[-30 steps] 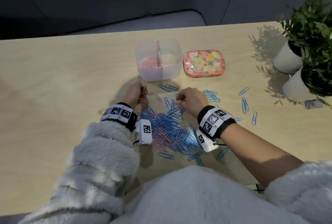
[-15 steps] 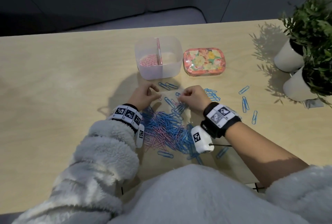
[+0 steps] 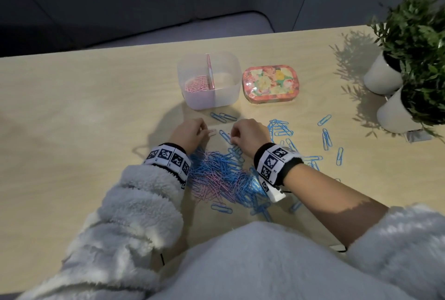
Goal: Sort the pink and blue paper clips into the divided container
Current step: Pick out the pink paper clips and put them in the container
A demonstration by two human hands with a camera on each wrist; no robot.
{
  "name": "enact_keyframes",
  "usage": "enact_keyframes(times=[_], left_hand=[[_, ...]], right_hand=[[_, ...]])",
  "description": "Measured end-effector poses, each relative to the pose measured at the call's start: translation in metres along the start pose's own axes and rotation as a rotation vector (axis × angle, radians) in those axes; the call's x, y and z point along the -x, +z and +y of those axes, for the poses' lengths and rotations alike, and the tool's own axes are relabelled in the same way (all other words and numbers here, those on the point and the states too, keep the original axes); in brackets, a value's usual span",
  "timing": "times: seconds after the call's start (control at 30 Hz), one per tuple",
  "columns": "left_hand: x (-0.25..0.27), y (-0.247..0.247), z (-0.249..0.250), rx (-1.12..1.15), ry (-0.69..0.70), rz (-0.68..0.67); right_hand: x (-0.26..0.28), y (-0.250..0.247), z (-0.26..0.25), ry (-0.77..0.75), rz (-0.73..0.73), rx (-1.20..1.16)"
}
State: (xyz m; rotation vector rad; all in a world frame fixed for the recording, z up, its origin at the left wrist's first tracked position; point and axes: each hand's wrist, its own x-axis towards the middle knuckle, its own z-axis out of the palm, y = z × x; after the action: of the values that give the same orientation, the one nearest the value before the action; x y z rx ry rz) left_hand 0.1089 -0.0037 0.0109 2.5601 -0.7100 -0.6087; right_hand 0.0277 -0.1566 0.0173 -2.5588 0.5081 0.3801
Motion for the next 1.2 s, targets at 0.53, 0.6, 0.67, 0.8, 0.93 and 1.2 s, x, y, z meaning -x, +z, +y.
enact_keyframes(times=[0.53, 0.6, 0.67, 0.8, 0.93, 1.2], left_hand=[[-0.074, -0.070, 0.044, -0.155, -0.048, 0.191], [-0.065, -0.069, 0.036, -0.080, -0.019, 0.222], [-0.050, -0.070, 0.026, 0.001, 0.082, 0.365], [-0.008, -0.062, 0.002, 0.138, 0.113, 0.548], [0.038, -0.034, -0.018, 0.207, -0.035, 0.369], [0.097, -0.005, -0.052, 0.201, -0.237, 0.260]], right_hand=[[0.010, 0.012, -0.012, -0.096, -0.098, 0.415], [0.009, 0.000, -0.014, -0.086, -0.131, 0.324], [0.000, -0.020, -0.018, -0.065, -0.130, 0.130], [-0.040, -0.063, -0.050, -0.147, 0.044, -0.280], [-0.071, -0.087, -0.095, -0.203, 0.121, -0.380], [-0.089, -0.062, -0.112, -0.254, 0.089, -0.039]])
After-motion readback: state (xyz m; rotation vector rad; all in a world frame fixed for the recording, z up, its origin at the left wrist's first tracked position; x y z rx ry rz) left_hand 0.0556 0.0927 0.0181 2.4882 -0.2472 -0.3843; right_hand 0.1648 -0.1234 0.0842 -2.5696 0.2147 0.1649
